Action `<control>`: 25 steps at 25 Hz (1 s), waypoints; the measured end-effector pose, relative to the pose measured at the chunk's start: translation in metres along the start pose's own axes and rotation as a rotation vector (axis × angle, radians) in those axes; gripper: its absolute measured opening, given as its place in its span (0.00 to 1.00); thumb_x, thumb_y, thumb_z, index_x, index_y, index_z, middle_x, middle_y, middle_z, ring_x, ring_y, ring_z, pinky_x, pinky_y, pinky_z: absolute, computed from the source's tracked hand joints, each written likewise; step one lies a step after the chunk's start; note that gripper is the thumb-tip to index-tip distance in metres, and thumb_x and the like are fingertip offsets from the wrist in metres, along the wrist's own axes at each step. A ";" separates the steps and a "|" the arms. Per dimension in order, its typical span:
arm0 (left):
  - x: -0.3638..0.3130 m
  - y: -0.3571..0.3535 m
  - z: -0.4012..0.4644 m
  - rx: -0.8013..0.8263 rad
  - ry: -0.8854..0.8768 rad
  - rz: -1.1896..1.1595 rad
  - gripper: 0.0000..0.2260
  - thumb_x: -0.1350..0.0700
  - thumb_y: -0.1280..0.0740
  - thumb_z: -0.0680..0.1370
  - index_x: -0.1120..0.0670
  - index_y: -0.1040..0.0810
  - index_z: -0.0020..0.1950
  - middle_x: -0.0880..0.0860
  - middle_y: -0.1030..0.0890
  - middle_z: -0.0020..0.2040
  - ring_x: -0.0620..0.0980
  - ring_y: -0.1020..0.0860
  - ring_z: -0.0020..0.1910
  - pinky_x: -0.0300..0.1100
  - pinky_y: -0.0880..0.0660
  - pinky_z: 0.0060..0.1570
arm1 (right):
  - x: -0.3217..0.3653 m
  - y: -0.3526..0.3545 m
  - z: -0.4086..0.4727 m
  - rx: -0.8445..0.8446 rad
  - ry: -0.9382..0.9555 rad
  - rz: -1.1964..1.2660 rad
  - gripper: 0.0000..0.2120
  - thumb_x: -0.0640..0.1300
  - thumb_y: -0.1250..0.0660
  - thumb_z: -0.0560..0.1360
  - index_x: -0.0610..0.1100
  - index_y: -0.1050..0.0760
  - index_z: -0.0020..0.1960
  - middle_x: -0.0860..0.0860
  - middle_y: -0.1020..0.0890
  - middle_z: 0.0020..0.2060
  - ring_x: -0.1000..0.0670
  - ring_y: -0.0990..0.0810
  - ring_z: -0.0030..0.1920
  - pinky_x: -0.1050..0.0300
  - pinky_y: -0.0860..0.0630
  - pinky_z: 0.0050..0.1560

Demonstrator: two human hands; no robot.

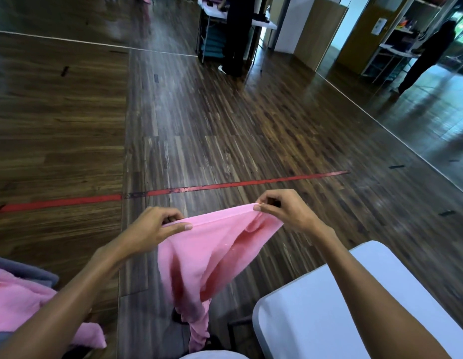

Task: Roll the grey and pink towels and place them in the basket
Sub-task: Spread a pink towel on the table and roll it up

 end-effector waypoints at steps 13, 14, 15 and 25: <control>-0.045 -0.008 0.011 -0.001 -0.110 -0.041 0.08 0.45 0.28 0.73 0.49 0.16 0.44 0.47 0.17 0.38 0.47 0.20 0.38 0.42 0.26 0.39 | 0.074 -0.056 0.013 0.198 0.242 -0.035 0.04 0.48 0.31 0.77 0.49 0.22 0.50 0.44 0.24 0.30 0.48 0.30 0.30 0.59 0.35 0.33; -0.040 -0.010 0.008 0.011 -0.090 -0.037 0.09 0.45 0.28 0.73 0.49 0.17 0.44 0.47 0.17 0.38 0.47 0.20 0.38 0.41 0.27 0.39 | 0.072 -0.055 0.011 0.195 0.249 -0.061 0.04 0.48 0.32 0.78 0.49 0.24 0.50 0.46 0.25 0.30 0.49 0.30 0.30 0.58 0.34 0.33; -0.033 -0.009 0.005 0.019 -0.064 -0.034 0.10 0.43 0.28 0.72 0.49 0.17 0.44 0.47 0.17 0.37 0.46 0.21 0.37 0.40 0.27 0.38 | 0.066 -0.053 0.010 0.187 0.239 -0.090 0.03 0.48 0.33 0.78 0.49 0.25 0.50 0.47 0.25 0.29 0.49 0.30 0.31 0.59 0.34 0.33; 0.013 -0.008 -0.009 0.129 0.078 0.102 0.06 0.51 0.27 0.73 0.52 0.17 0.41 0.39 0.21 0.31 0.39 0.25 0.30 0.29 0.34 0.32 | 0.007 -0.036 -0.008 0.113 0.048 -0.107 0.03 0.49 0.33 0.79 0.51 0.25 0.47 0.47 0.27 0.28 0.53 0.34 0.29 0.61 0.38 0.32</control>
Point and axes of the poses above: each hand's wrist, its own z-axis towards the middle knuckle, its own y-axis out of the back of the hand, x = y × z, the point moved 9 cm from there along z, towards the middle knuckle
